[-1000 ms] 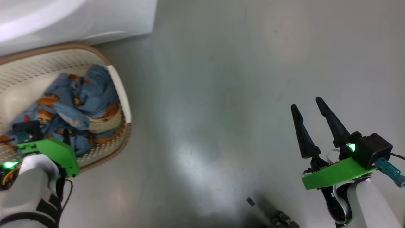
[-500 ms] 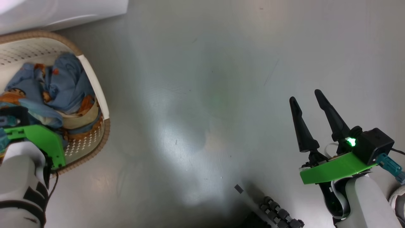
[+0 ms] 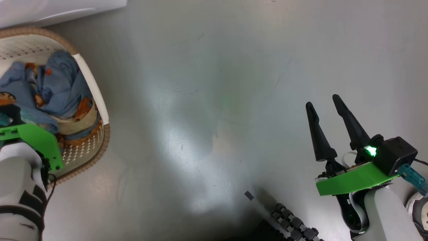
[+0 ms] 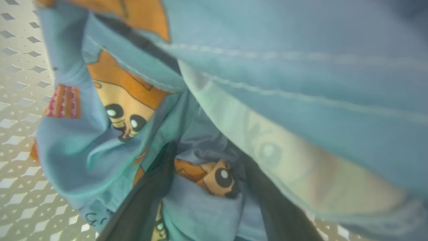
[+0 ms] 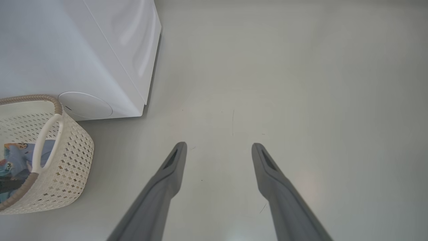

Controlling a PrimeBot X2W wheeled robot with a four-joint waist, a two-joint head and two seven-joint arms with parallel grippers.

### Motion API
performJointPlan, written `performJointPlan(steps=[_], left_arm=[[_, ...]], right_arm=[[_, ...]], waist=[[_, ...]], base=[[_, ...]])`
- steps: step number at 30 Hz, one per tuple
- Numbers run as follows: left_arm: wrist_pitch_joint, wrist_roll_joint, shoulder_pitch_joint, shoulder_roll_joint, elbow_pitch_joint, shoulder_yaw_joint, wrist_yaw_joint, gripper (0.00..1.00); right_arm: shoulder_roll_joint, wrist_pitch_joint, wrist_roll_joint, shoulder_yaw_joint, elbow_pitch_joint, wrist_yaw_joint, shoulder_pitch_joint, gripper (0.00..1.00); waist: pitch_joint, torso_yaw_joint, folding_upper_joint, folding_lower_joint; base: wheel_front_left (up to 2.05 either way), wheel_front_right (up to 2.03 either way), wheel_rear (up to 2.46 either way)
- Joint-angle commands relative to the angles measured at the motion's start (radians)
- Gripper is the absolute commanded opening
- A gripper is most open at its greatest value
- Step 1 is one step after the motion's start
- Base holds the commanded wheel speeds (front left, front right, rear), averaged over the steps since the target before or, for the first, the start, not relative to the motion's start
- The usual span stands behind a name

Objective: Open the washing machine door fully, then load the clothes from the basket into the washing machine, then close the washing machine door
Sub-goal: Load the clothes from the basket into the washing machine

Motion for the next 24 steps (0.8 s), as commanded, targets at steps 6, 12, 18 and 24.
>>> performJointPlan(steps=[6,12,18,24], left_arm=[[0.018,-0.022,0.024,0.038,0.000,0.016,0.013,0.21],[0.026,-0.030,0.028,0.037,0.000,0.008,0.010,0.00],[0.021,-0.044,0.039,0.038,0.000,0.011,0.008,0.00],[-0.018,-0.068,0.054,0.039,0.000,0.023,0.004,0.00]], right_arm=[[-0.003,-0.012,0.010,0.009,-0.021,0.002,0.055,1.00],[0.003,-0.012,0.004,0.007,-0.019,0.002,0.049,1.00],[0.005,-0.012,0.007,0.009,-0.014,0.002,0.032,1.00],[0.004,-0.012,0.007,0.021,-0.005,0.002,0.002,1.00]], waist=[[0.001,-0.004,0.0000,0.0000],[0.001,-0.002,0.0000,0.0000],[-0.012,-0.004,0.0000,0.0000],[-0.046,-0.007,0.0000,0.0000]], base=[[0.00,0.00,0.00],[0.00,0.00,0.00],[0.00,0.00,0.00],[0.00,0.00,0.00]])
